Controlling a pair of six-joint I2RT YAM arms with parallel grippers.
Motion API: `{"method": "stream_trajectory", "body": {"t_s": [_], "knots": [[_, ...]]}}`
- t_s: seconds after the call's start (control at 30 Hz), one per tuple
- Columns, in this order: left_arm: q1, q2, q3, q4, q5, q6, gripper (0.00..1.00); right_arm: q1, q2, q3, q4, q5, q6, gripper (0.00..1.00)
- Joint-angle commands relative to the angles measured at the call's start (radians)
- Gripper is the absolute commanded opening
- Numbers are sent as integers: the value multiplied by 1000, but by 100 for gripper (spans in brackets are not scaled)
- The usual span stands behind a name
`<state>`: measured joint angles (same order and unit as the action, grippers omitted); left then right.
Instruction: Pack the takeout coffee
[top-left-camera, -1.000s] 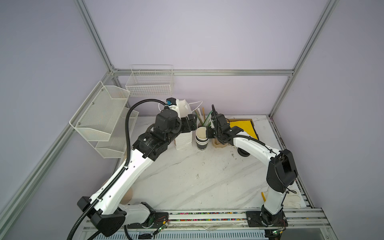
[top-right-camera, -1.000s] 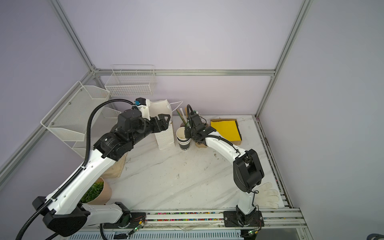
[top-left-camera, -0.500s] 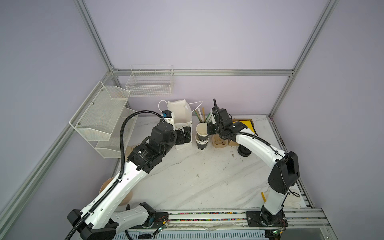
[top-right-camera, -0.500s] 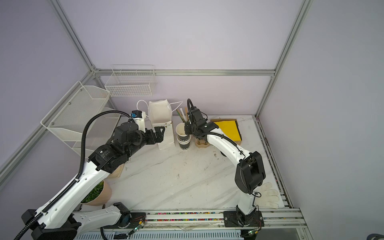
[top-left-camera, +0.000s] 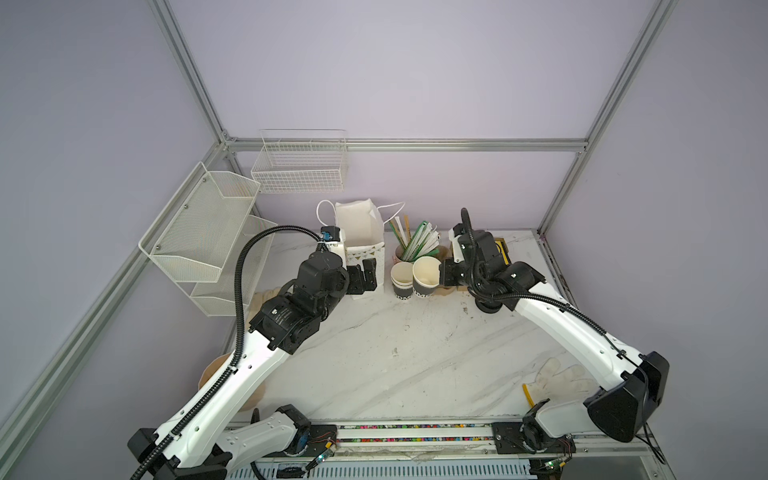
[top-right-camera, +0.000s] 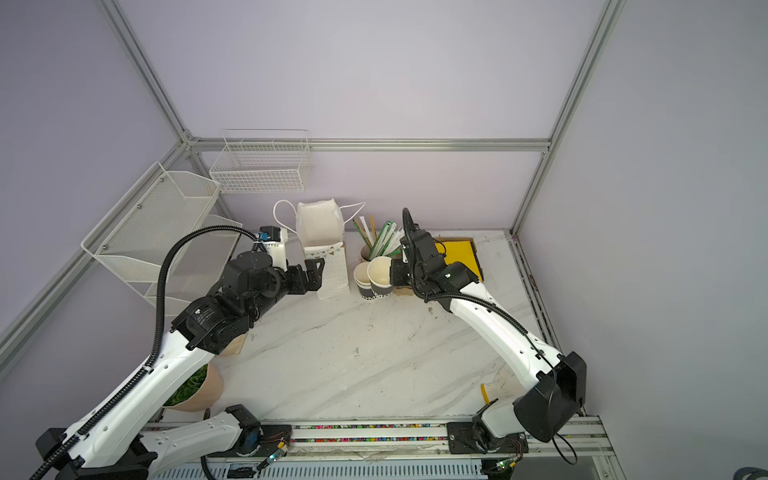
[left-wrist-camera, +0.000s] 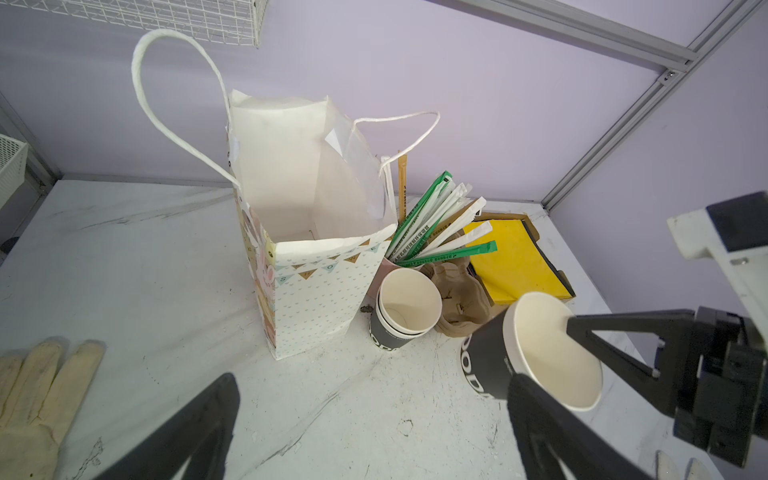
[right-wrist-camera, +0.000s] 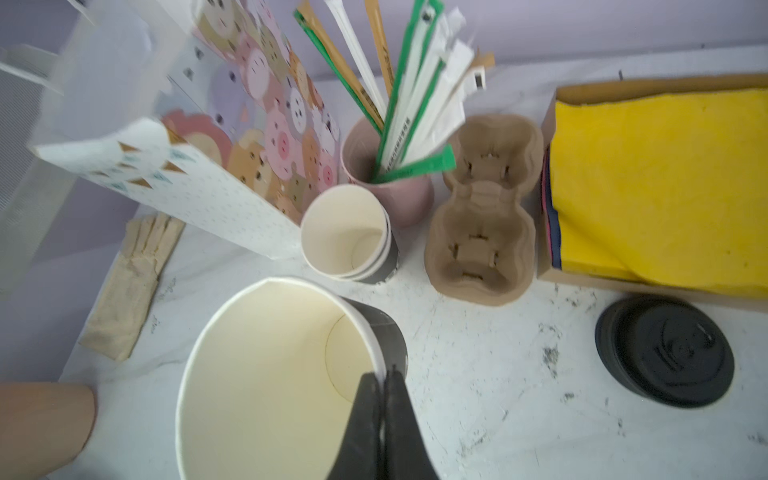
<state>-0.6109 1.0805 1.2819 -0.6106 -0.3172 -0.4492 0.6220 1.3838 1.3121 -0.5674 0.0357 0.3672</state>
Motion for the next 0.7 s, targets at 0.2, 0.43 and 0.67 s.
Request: {"method": "stream_trajectory", "body": {"t_s": [0.2, 0.43, 0.67], "knots": [[2, 4, -66, 53, 39, 30, 100, -4, -87, -315, 113, 1, 89, 0], [2, 23, -84, 59, 52, 34, 100, -4, -102, -421, 188, 21, 110, 0], [3, 36, -84, 59, 48, 46, 100, -4, -122, -436, 192, 48, 130, 10]]}}
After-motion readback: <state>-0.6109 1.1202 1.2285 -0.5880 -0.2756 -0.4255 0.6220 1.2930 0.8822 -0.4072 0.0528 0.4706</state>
